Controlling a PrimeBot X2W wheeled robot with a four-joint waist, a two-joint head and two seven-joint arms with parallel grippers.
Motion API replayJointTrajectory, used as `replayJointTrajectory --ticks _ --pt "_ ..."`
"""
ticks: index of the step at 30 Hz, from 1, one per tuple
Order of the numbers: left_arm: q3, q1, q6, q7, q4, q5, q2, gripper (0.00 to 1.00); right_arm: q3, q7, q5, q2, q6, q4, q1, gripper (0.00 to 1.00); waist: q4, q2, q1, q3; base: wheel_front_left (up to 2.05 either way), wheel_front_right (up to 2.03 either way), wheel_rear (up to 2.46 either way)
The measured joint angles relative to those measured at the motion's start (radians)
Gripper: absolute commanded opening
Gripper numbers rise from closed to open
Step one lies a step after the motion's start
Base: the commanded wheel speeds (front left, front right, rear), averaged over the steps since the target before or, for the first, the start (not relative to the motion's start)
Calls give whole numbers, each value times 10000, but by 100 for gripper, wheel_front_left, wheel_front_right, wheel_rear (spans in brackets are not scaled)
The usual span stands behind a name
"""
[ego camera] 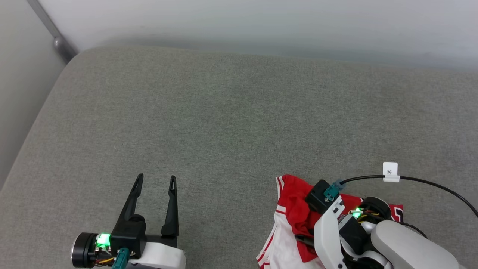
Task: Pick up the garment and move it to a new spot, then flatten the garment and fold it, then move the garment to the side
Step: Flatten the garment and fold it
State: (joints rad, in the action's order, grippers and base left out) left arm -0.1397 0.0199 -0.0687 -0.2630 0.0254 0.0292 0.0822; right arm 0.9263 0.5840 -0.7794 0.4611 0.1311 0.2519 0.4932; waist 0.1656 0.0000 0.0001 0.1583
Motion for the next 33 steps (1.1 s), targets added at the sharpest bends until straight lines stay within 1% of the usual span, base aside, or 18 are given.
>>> replayJointTrajectory --ticks 1,2,3,7,10,11,12,13,15,17,22,26,31,33 --pt "40 2 -2 0 6 0 -2 100 125 -130 -42 -6 0 113 55 9 -10 0 0 -17 0 0 0" --pt "94 10 -6 0 8 -2 -4 100 261 -291 -42 2 0 163 119 22 -37 0 0 -56 0 0 0" --pt "134 41 -8 0 12 -2 -4 100 347 -512 -38 15 0 182 167 100 -73 0 0 -105 0 0 0" --pt "242 232 8 0 88 -2 -4 100 278 -1733 151 205 0 -4 234 100 -274 0 0 -386 0 0 0" --pt "284 360 71 0 92 -2 -4 100 -171 -2661 529 527 0 -330 247 100 -473 0 -1 -639 0 0 0" --pt "326 416 79 0 84 -2 -6 100 -813 -3346 894 685 0 -497 192 100 -622 0 0 -799 0 0 0" --pt "326 416 79 0 84 -2 -6 100 -813 -3346 894 685 0 -497 192 100 -622 0 0 -799 0 0 0" --pt "366 438 79 0 79 -2 -8 100 -1147 -3672 1127 761 0 -548 171 100 -700 0 0 -877 0 0 0" --pt "443 541 100 0 73 0 -6 100 -2029 -4454 1760 871 0 -608 23 100 -853 0 0 -1023 0 0 0" --pt "479 612 115 0 54 0 -10 100 -2978 -5127 2274 842 0 -596 -317 100 -1008 0 0 -1141 0 0 0" --pt "516 824 134 0 -6 -29 -35 100 -5381 -6596 3770 276 0 -437 -1416 100 -1317 0 -1 -1400 0 0 0" --pt "564 979 157 0 -52 -31 -35 100 -7148 -7706 4823 -502 0 -500 -2392 100 -1464 1 0 -1573 0 0 0" --pt "556 1034 173 0 -111 -63 -48 100 -8525 -8266 5739 -1580 0 -853 -3724 100 -1516 0 -1 -1715 0 0 0" --pt "562 1118 196 0 -125 -61 -52 100 -8974 -8326 5871 -2046 0 -1049 -4188 100 -1507 0 -1 -1756 0 0 0"
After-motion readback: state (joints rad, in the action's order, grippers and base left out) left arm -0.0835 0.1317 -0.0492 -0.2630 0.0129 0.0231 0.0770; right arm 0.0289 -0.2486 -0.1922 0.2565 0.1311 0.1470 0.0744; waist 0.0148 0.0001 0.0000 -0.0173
